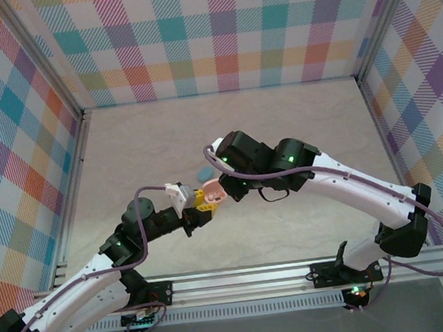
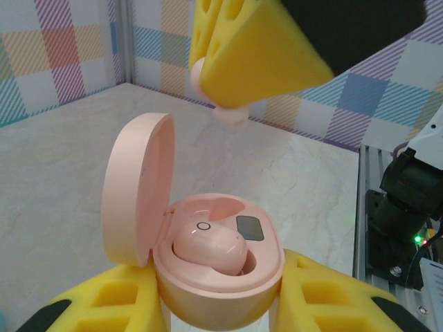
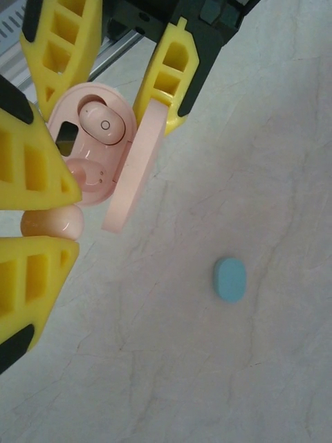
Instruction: Insert the wireless bluetooth earbuds into the charging case
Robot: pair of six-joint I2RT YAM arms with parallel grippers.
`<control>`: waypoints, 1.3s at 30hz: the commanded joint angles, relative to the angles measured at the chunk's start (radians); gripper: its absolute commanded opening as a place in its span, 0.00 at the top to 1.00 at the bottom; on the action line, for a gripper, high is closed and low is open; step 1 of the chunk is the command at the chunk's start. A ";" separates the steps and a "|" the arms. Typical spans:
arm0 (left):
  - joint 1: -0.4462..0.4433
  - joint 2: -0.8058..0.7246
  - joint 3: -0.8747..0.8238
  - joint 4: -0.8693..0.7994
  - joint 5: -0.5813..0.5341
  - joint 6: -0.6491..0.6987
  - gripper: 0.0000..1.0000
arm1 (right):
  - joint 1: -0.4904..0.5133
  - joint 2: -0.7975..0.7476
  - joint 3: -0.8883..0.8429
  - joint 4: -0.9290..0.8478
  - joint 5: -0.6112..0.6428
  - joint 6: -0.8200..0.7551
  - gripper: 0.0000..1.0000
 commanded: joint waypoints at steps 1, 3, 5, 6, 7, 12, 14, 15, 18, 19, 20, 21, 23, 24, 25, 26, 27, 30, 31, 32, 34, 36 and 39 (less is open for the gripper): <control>-0.009 -0.017 0.012 0.070 0.015 -0.014 0.81 | 0.012 0.016 -0.005 0.027 0.018 -0.032 0.87; -0.008 -0.016 0.008 0.081 0.015 -0.019 0.81 | 0.015 0.022 -0.008 0.031 0.019 -0.034 0.87; -0.008 -0.015 0.007 0.086 0.015 -0.023 0.81 | 0.017 0.033 -0.011 0.035 0.007 -0.034 0.87; -0.009 -0.015 0.007 0.086 0.016 -0.026 0.81 | 0.019 0.037 -0.010 0.035 0.000 -0.034 0.87; -0.008 -0.016 0.007 0.085 0.016 -0.026 0.81 | 0.021 0.041 -0.008 0.035 -0.005 -0.034 0.87; -0.008 -0.033 0.002 0.074 0.008 -0.027 0.81 | 0.034 0.044 -0.018 0.035 -0.008 -0.035 0.87; -0.009 -0.040 0.002 0.070 0.003 -0.027 0.81 | 0.037 0.041 -0.029 0.035 -0.006 -0.034 0.87; -0.009 -0.043 0.003 0.067 0.000 -0.028 0.81 | 0.040 0.040 -0.032 0.034 -0.006 -0.033 0.87; -0.009 -0.052 -0.001 0.063 -0.012 -0.032 0.81 | 0.051 0.035 -0.031 0.034 -0.009 -0.027 0.87; -0.009 -0.053 -0.003 0.064 -0.017 -0.036 0.81 | 0.056 0.036 -0.031 0.035 -0.010 -0.025 0.87; -0.009 -0.053 -0.004 0.068 -0.022 -0.039 0.81 | 0.061 0.036 -0.032 0.036 -0.010 -0.025 0.88; -0.009 -0.053 -0.006 0.075 -0.020 -0.044 0.81 | 0.067 0.037 -0.036 0.038 -0.009 -0.025 0.88; -0.009 -0.051 -0.009 0.090 -0.023 -0.053 0.81 | 0.074 0.039 -0.044 0.044 -0.009 -0.025 0.88; -0.008 -0.050 -0.010 0.095 -0.022 -0.056 0.81 | 0.075 0.041 -0.047 0.047 -0.009 -0.026 0.88; -0.009 -0.050 -0.010 0.096 -0.022 -0.057 0.81 | 0.077 0.045 -0.048 0.049 -0.009 -0.026 0.88; -0.008 -0.048 -0.010 0.097 -0.023 -0.058 0.81 | 0.078 0.047 -0.046 0.049 -0.009 -0.026 0.88; -0.008 -0.048 -0.010 0.098 -0.024 -0.057 0.81 | 0.080 0.050 -0.043 0.049 -0.010 -0.028 0.88; -0.008 -0.048 -0.010 0.098 -0.027 -0.058 0.81 | 0.083 0.053 -0.039 0.042 -0.007 -0.031 0.88; -0.008 -0.047 -0.010 0.100 -0.027 -0.058 0.81 | 0.083 0.053 -0.039 0.040 -0.006 -0.030 0.88; -0.009 -0.047 -0.010 0.101 -0.027 -0.058 0.81 | 0.083 0.053 -0.041 0.038 -0.007 -0.028 0.87; -0.009 -0.043 -0.008 0.103 -0.027 -0.058 0.81 | 0.083 0.049 -0.044 0.038 -0.008 -0.022 0.87; -0.008 -0.039 -0.009 0.105 -0.025 -0.058 0.81 | 0.083 0.045 -0.047 0.043 -0.013 -0.019 0.87; -0.009 -0.036 -0.008 0.108 -0.024 -0.060 0.81 | 0.084 0.042 -0.045 0.043 -0.031 -0.014 0.85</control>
